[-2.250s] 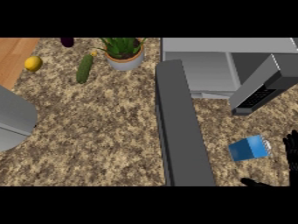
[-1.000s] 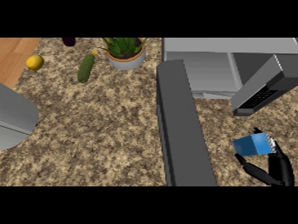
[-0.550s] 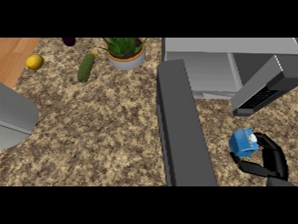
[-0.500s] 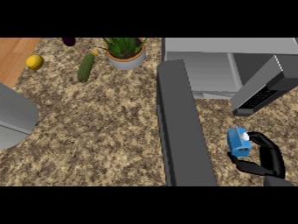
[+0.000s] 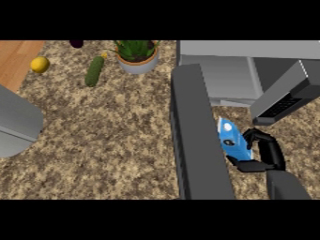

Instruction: Pick up the milk, place it into the microwave and close the microwave

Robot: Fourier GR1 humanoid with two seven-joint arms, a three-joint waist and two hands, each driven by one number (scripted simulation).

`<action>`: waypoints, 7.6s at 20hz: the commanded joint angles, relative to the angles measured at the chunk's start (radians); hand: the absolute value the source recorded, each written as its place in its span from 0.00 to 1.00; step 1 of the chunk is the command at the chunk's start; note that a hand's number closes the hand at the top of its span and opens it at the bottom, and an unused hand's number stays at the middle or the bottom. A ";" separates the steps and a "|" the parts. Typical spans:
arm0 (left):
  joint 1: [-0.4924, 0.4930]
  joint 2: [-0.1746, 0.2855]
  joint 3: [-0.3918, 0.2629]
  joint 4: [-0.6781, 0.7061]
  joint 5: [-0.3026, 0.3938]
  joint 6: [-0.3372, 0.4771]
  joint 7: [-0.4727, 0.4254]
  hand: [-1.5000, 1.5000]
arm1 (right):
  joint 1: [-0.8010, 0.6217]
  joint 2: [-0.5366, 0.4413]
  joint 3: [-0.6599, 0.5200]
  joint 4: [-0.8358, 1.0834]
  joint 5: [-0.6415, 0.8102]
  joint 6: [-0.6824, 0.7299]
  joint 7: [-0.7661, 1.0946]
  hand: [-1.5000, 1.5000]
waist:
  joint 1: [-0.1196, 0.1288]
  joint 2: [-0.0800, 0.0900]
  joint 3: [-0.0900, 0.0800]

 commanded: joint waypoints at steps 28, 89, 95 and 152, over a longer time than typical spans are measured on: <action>-0.130 0.063 0.045 -0.003 0.148 0.016 0.070 0.00 | -0.513 -0.055 -0.015 0.205 0.048 -0.160 0.211 1.00 | 0.042 0.030 0.004; -0.352 0.195 0.087 0.098 0.107 0.043 0.134 0.00 | -0.766 -0.126 0.029 0.301 0.161 -0.402 0.441 0.00 | 0.187 0.092 0.005; -0.367 0.205 0.070 0.121 0.110 0.034 0.150 0.00 | -0.819 -0.053 0.010 0.288 0.147 -0.473 0.480 0.00 | 0.175 0.084 0.004; -0.754 -0.013 -0.390 0.703 -0.566 0.037 0.026 1.00 | 0.004 -0.032 -0.020 -0.021 -0.016 0.221 0.073 0.00 | -0.090 -0.018 -0.003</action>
